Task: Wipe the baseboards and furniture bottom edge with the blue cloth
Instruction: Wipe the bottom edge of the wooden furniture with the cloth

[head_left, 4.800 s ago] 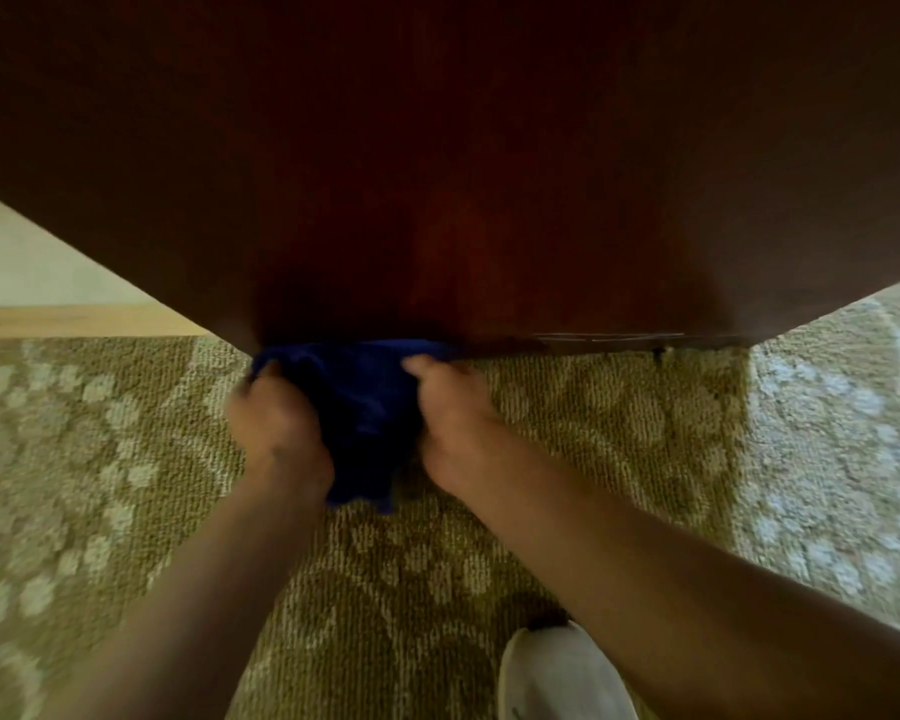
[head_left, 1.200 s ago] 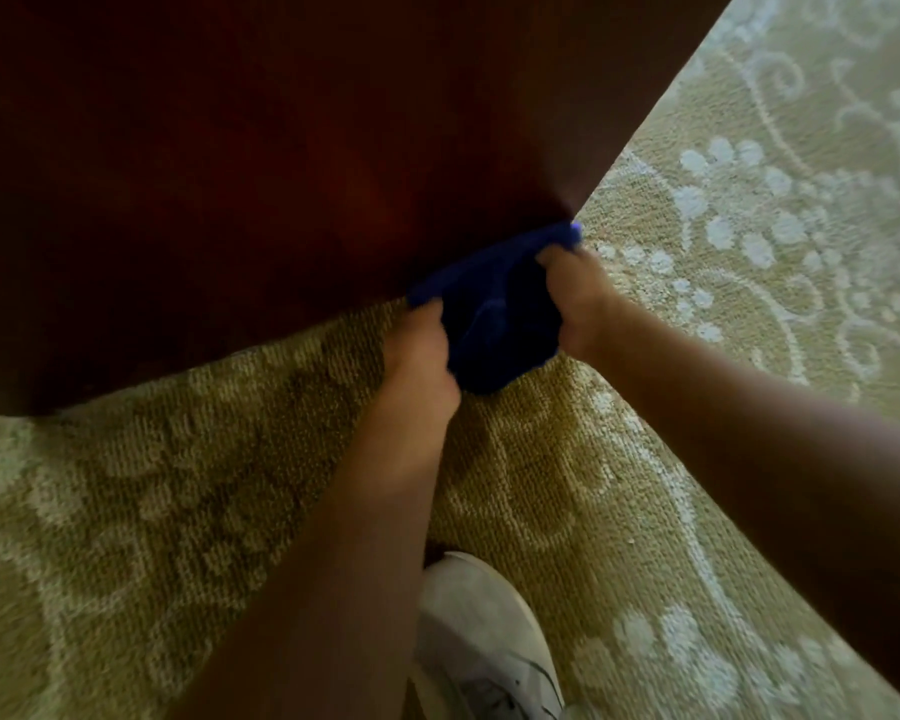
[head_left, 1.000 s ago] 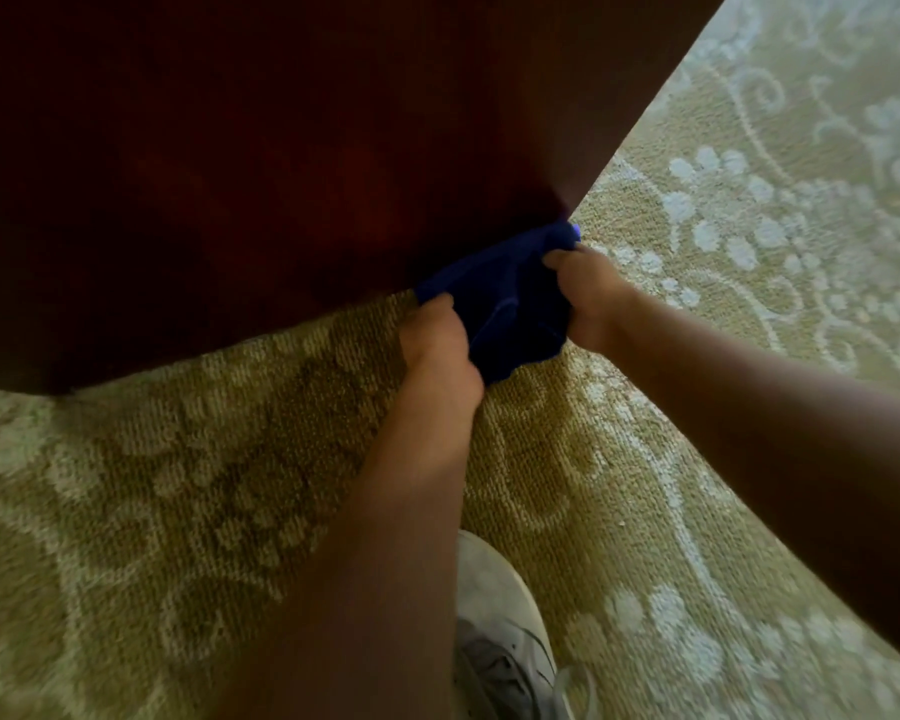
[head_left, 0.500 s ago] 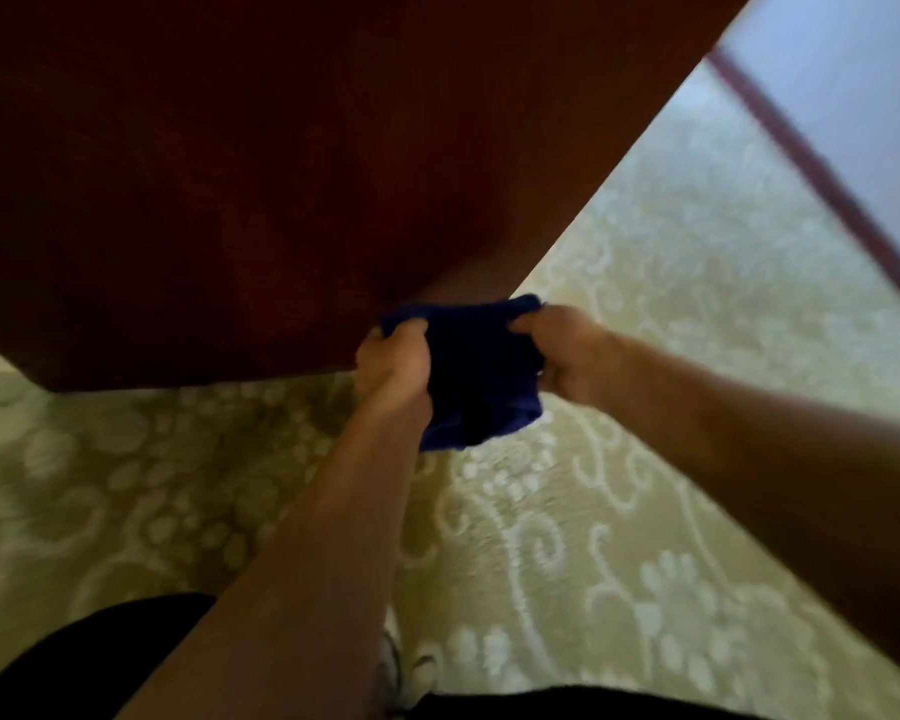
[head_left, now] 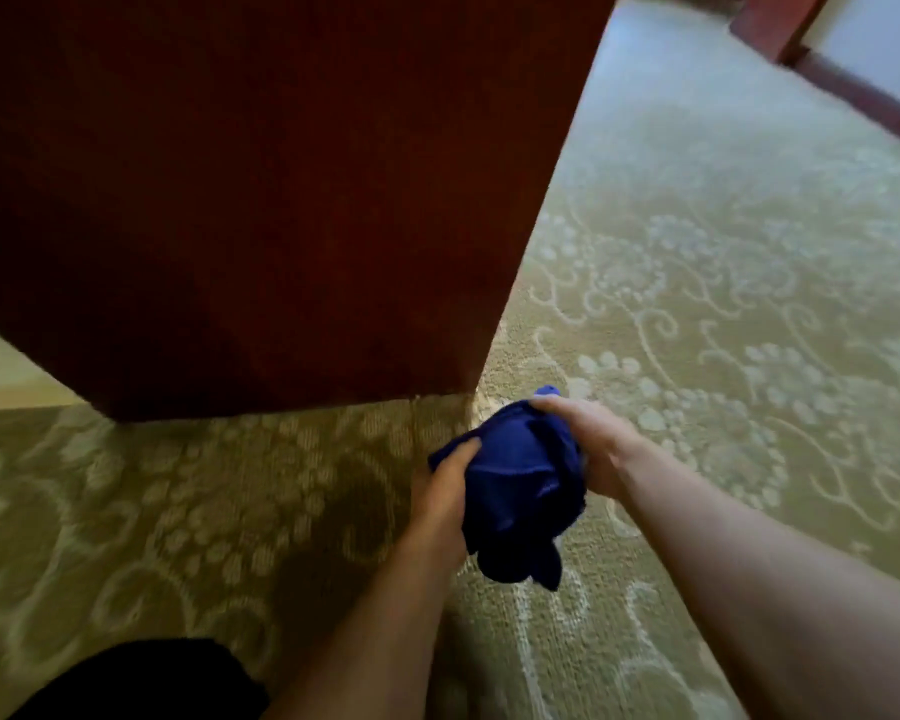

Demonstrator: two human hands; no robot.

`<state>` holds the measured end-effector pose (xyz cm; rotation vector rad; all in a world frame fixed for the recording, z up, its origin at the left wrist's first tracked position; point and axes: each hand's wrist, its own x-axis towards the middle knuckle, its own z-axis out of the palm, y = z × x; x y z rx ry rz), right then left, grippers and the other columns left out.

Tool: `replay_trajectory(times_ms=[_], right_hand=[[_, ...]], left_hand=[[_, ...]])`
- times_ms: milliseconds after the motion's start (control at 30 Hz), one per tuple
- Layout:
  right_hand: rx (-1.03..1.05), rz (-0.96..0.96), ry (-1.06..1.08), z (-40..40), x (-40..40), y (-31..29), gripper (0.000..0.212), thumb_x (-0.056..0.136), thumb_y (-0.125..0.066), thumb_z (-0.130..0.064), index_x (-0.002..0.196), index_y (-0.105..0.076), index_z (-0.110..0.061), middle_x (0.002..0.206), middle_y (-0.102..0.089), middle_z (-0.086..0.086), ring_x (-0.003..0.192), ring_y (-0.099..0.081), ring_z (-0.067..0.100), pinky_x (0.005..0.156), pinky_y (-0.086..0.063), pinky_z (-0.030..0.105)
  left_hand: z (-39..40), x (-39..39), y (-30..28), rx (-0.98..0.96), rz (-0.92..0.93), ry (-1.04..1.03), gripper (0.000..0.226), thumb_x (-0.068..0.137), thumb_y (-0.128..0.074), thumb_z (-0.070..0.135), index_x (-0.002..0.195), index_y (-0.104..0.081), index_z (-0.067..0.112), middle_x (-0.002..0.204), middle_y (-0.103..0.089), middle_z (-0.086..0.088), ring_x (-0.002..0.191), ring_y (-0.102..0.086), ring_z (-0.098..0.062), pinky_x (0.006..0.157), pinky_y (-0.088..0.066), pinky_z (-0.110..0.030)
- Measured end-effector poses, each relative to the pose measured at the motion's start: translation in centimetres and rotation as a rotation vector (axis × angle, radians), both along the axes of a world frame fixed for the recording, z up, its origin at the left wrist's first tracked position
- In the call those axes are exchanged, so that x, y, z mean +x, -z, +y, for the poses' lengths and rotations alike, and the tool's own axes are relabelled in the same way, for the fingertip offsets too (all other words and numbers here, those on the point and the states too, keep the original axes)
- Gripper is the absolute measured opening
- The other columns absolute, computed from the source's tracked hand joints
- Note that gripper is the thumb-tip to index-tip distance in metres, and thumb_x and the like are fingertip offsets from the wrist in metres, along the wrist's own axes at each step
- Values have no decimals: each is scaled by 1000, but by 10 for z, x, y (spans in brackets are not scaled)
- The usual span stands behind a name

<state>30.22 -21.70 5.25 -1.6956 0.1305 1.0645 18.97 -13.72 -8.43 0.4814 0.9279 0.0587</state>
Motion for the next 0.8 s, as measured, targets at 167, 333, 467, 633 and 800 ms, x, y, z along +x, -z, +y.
replay_trajectory(times_ms=[167, 333, 467, 633, 800], right_hand=[[-51, 75, -421, 1, 29, 27, 35, 79, -75, -23, 109, -64, -9, 112, -71, 14, 104, -68, 33, 93, -54, 47], [34, 42, -326, -15, 43, 56, 17, 83, -68, -10, 74, -53, -11, 73, -58, 13, 64, -56, 25, 61, -48, 30], [131, 66, -90, -21, 52, 49, 24, 71, -70, -11, 93, -59, -6, 90, -64, 17, 83, -64, 29, 75, -55, 39], [342, 112, -103, -4, 86, 33, 16, 79, -56, 0, 90, -65, -7, 93, -64, 21, 80, -64, 30, 78, -56, 47], [299, 111, -101, 2, 121, 63, 19, 78, -59, -4, 97, -61, -5, 87, -63, 18, 74, -63, 29, 69, -55, 38]], left_hand=[[-40, -2, -41, 99, 105, -259, 44, 80, -71, 39, 118, -68, 19, 114, -71, -15, 103, -68, -38, 90, -53, -54], [-59, 37, -80, 250, 224, -262, 28, 93, -57, 32, 111, -68, 13, 99, -74, -18, 94, -69, -36, 79, -56, -43], [-48, 58, -126, 473, 490, 109, 20, 95, -57, 27, 95, -67, 10, 60, -73, -6, 54, -70, -21, 48, -54, -24], [6, 94, -176, 959, 795, 574, 53, 75, -75, 44, 112, -65, 8, 103, -72, -12, 92, -71, -28, 90, -57, -44], [14, 129, -142, 1031, 690, 551, 42, 82, -71, 38, 115, -62, 13, 102, -69, -6, 87, -68, -20, 76, -56, -30]])
